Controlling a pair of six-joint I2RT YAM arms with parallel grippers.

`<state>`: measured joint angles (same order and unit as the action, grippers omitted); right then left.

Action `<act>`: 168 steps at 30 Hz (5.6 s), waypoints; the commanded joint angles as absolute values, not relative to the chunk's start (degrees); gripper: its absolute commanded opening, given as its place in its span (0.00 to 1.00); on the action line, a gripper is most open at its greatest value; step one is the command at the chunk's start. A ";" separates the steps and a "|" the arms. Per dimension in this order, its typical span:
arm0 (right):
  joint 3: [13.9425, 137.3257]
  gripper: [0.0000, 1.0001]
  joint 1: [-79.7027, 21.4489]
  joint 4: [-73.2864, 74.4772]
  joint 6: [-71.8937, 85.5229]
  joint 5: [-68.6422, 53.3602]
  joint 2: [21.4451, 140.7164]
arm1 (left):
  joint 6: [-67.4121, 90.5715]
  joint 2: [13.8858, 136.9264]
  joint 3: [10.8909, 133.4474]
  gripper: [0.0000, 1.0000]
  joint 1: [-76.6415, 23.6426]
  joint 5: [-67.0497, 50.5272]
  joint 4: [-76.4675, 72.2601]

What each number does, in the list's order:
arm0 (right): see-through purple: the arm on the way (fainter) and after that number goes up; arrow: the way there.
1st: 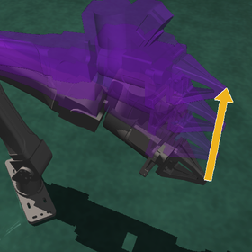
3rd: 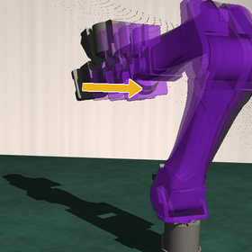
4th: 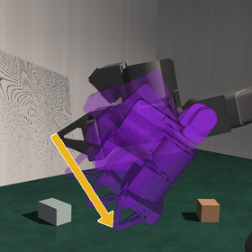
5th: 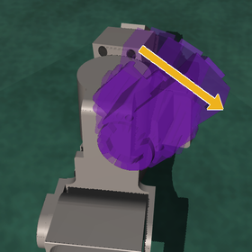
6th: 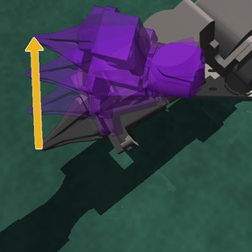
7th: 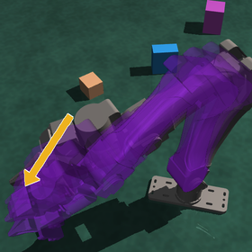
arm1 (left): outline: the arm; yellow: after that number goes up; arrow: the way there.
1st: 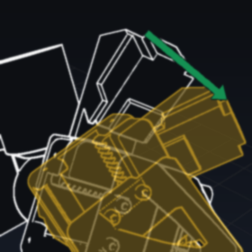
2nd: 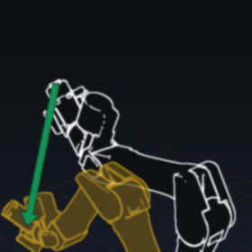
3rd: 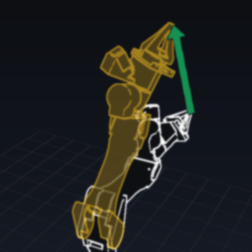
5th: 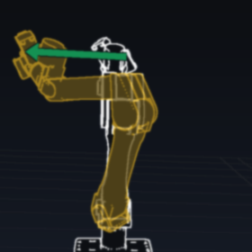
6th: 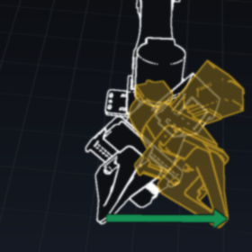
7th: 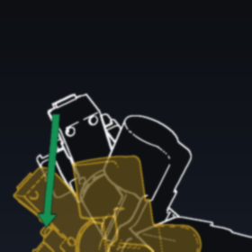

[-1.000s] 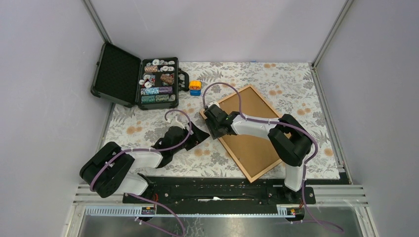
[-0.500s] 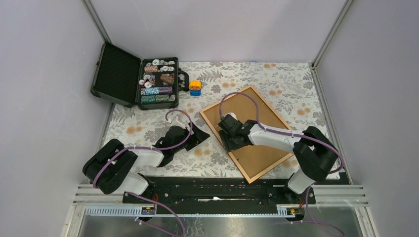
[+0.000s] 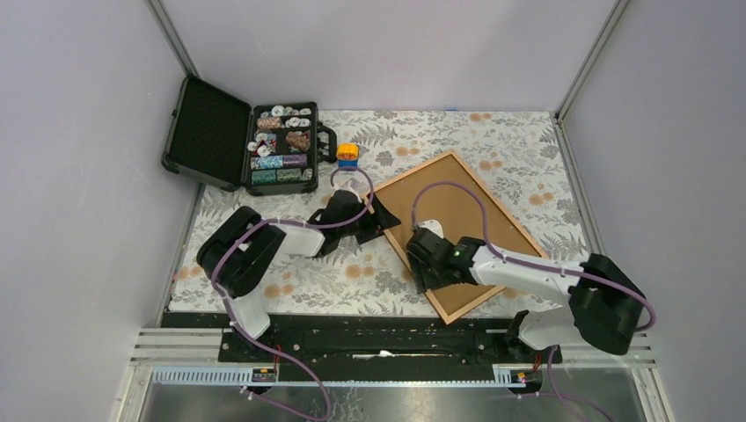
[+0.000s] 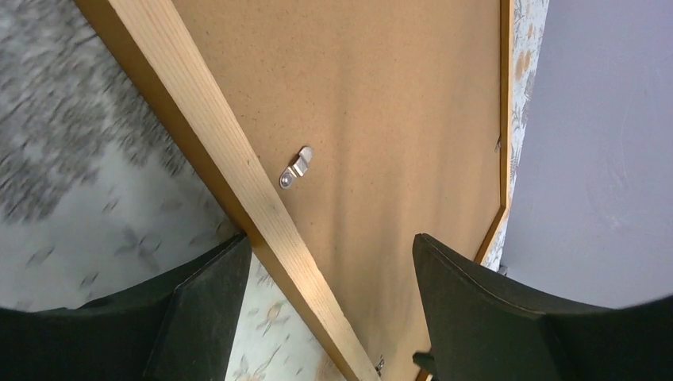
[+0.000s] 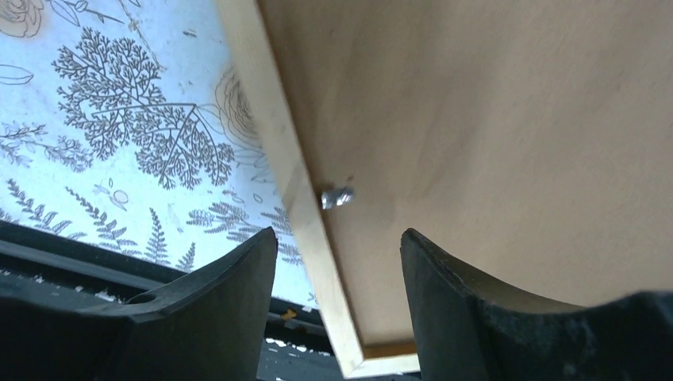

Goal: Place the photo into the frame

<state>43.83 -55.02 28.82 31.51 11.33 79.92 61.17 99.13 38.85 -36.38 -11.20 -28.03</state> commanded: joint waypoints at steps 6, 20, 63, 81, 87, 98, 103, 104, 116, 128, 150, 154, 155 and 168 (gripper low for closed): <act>35.76 0.64 -55.26 24.57 37.39 9.56 72.00 | 58.28 112.73 57.34 0.79 -35.77 -17.01 -21.79; 41.91 0.67 -47.97 14.56 33.28 1.55 73.22 | 58.28 111.44 55.72 0.89 -33.40 -18.18 -22.32; 62.65 0.39 -20.65 -18.87 46.55 -28.86 118.30 | 61.61 117.55 60.84 0.34 -29.64 -12.55 -23.04; 59.82 0.37 -20.57 -15.88 47.98 -35.27 115.20 | 62.23 117.73 60.61 0.29 -29.35 -12.09 -22.79; 61.20 0.38 -20.57 -11.18 44.65 -34.94 114.15 | 62.94 118.43 61.10 0.29 -29.12 -12.35 -22.10; 65.71 0.39 -20.48 -5.99 37.28 -37.43 117.97 | 64.42 115.48 55.92 0.35 -28.74 -10.99 -27.73; 69.16 0.39 -20.39 -2.44 30.70 -37.74 119.15 | 66.61 115.28 54.43 0.35 -28.22 -9.78 -28.20; 70.17 0.39 -20.39 -1.41 29.61 -37.68 119.78 | 66.84 114.85 53.92 0.37 -28.21 -9.34 -28.55; 71.28 0.45 -18.55 -4.67 33.16 -39.15 114.78 | 66.45 115.40 54.62 0.38 -28.12 -10.03 -28.80; 76.36 0.38 -17.40 -0.35 31.72 -37.52 119.75 | 66.62 115.84 55.37 0.34 -28.08 -9.80 -27.28; 72.30 0.30 -18.69 3.24 28.80 -43.13 122.86 | 66.62 117.71 58.16 0.34 -28.13 -10.00 -23.92; 72.82 0.30 -18.92 4.99 27.95 -42.45 122.12 | 66.38 117.81 58.25 0.35 -28.13 -10.11 -23.91; 73.27 0.30 -18.98 5.36 27.72 -42.53 121.82 | 66.36 117.78 58.27 0.35 -28.13 -10.17 -23.95; 79.39 0.56 -19.14 22.91 19.10 -30.04 107.91 | 65.37 117.72 57.95 0.37 -28.13 -11.93 -25.70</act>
